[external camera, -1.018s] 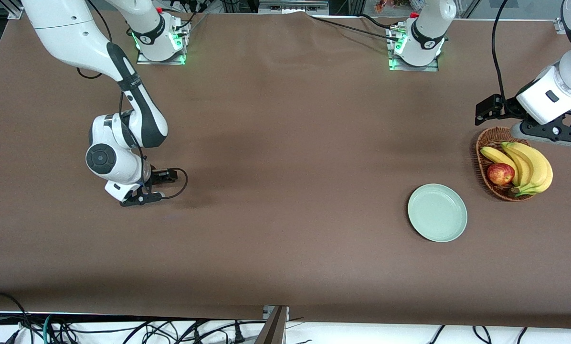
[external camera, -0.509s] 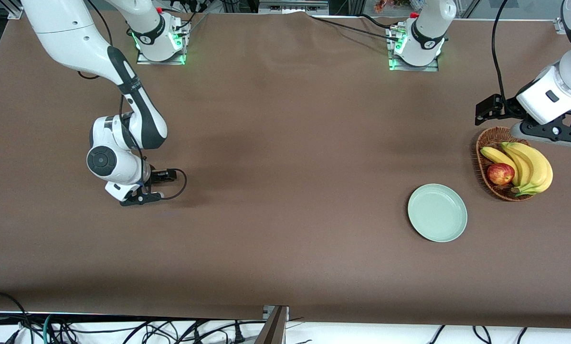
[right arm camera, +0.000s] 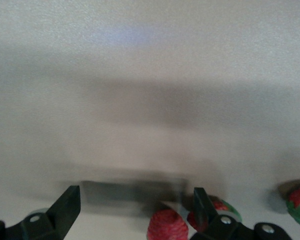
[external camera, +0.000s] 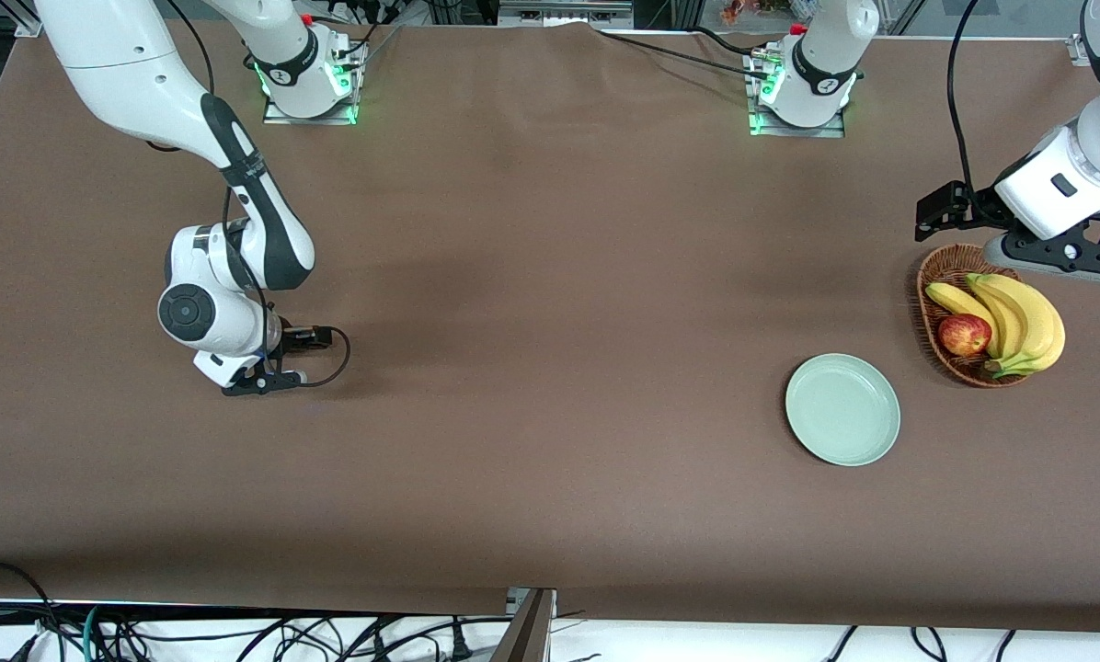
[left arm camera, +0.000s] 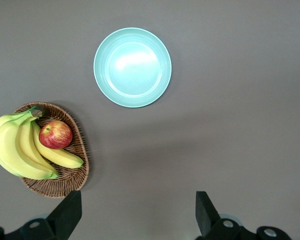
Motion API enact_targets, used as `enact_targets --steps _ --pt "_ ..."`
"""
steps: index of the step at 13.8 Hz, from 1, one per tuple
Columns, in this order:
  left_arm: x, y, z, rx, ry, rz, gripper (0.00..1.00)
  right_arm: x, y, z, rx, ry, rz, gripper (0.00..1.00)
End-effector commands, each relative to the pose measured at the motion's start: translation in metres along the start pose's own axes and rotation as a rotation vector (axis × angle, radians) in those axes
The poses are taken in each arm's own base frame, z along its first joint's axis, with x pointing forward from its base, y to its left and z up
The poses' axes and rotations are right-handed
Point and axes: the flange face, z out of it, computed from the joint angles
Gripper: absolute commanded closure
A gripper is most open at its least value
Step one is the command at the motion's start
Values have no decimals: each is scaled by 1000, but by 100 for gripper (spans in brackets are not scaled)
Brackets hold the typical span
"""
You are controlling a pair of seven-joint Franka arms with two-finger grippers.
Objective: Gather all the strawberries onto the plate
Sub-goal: 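Lower the right gripper and grasp one red strawberry, then carry the strawberry to the table middle and release it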
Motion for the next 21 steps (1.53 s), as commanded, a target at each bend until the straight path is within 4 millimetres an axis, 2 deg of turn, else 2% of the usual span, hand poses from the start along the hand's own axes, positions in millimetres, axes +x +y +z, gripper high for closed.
enact_targets --steps 1,9,10,13,14,16,17,19,21 --pt "-4 3 -7 2 0 -2 0 -5 9 -2 -8 -13 -14 0" --pt "-4 3 -8 2 1 -2 0 -15 11 -8 -8 -90 -12 0" --pt "-4 3 -8 2 1 -2 0 -16 14 -8 -9 -91 -8 5" --pt "-4 2 -7 2 0 -3 0 -16 15 -7 -9 -93 -19 55" --pt "-4 3 -8 2 1 -2 0 -17 15 -6 -9 -96 -19 68" --pt "-4 3 -8 2 1 -2 0 -19 15 -3 -8 -104 -19 86" --pt "-4 3 -8 2 1 -2 0 -19 15 -3 -8 -107 -19 100" --pt "-4 3 -8 2 1 -2 0 -16 14 -10 -8 -119 -13 100" --pt "-4 3 -8 2 1 -2 0 3 -9 -36 0 -96 -37 100"
